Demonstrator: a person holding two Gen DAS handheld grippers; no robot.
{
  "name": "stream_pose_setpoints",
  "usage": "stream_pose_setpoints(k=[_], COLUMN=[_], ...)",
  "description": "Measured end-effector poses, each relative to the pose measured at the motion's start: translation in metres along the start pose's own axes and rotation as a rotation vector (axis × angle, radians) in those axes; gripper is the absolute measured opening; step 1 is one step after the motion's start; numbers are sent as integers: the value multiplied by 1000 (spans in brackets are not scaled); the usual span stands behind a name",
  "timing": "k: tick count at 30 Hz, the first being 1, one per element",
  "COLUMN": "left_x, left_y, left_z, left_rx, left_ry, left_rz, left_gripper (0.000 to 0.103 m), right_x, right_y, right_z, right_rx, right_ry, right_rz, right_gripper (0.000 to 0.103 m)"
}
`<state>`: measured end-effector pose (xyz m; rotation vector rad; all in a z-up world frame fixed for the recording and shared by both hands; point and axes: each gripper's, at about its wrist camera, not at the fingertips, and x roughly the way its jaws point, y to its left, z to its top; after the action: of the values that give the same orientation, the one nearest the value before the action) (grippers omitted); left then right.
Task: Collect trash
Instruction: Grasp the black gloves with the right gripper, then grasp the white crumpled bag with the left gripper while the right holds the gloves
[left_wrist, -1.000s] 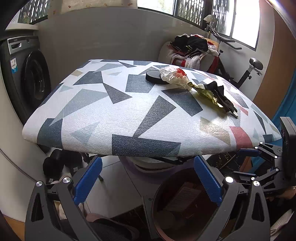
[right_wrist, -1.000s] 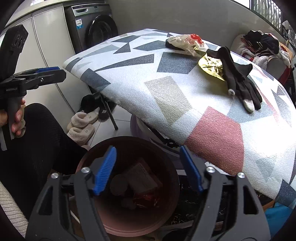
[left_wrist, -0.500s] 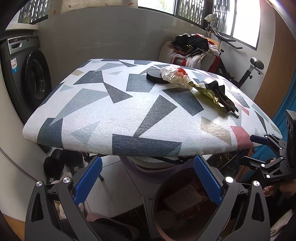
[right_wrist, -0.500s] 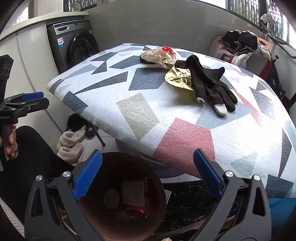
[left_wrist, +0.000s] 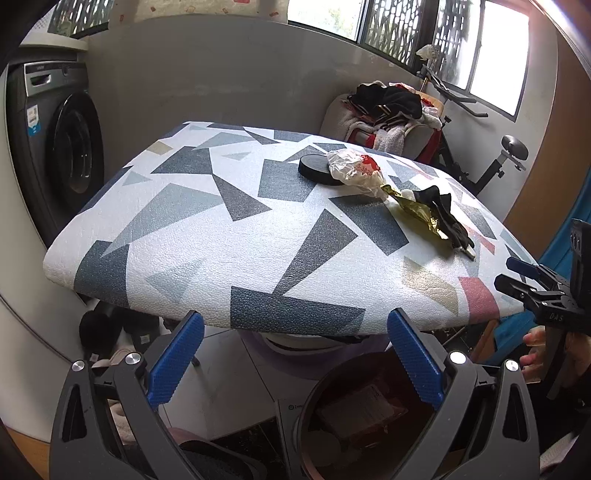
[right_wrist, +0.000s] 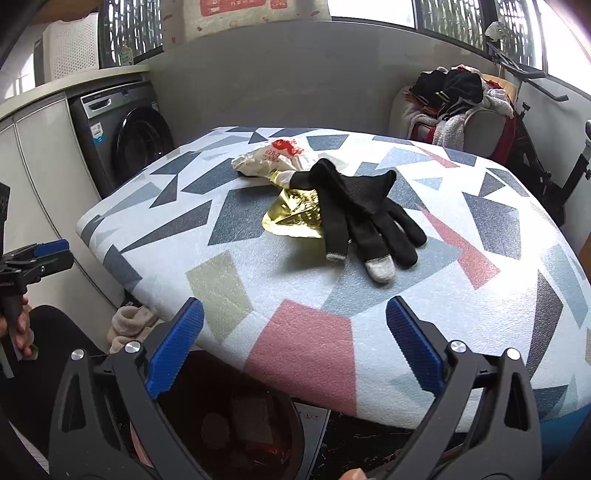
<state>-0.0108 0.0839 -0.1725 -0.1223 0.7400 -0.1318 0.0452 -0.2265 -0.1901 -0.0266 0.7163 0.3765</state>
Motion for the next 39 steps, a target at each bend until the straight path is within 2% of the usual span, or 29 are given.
stream_pose_setpoints(k=[3, 5, 9, 15, 17, 21, 23, 24, 26, 31, 34, 37, 39], left_x=[3, 7, 16, 32, 38, 51, 59, 63, 70, 94, 110, 129, 143], left_y=[1, 0, 0, 0, -2, -8, -12, -14, -16, -23, -25, -21, -24], left_z=[8, 15, 32, 60, 67, 82, 89, 92, 99, 114, 126, 138, 145], left_rx=[1, 2, -3, -28, -37, -38, -33, -33, -44, -71, -79, -141, -145], left_ry=[-4, -5, -5, -2, 3, 14, 23, 28, 41, 70, 56, 72, 90], left_rz=[-5, -11, -15, -9, -16, -37, -46, -53, -75, -128, -119, -138, -139], left_gripper=[97, 97, 97, 97, 97, 97, 97, 97, 97, 91, 88, 81, 76], right_x=[8, 16, 37, 72, 84, 107, 118, 121, 118, 77, 50, 26, 13], right_y=[-16, -25, -32, -39, -40, -40, -35, -33, -29, -37, -44, -55, -62], right_z=[18, 30, 54, 87, 96, 108, 108, 107, 106, 126, 139, 148, 149], right_rx=[26, 33, -6, 3, 18, 46, 12, -7, -32, -7, 1, 31, 52], right_ry=[7, 28, 54, 52, 51, 80, 120, 139, 143, 27, -58, -128, -160], right_rz=[-3, 25, -77, -75, -52, 6, 12, 15, 22, 79, 63, 34, 19], right_gripper=[97, 97, 97, 96, 82, 72, 46, 39, 18, 15, 15, 15, 15])
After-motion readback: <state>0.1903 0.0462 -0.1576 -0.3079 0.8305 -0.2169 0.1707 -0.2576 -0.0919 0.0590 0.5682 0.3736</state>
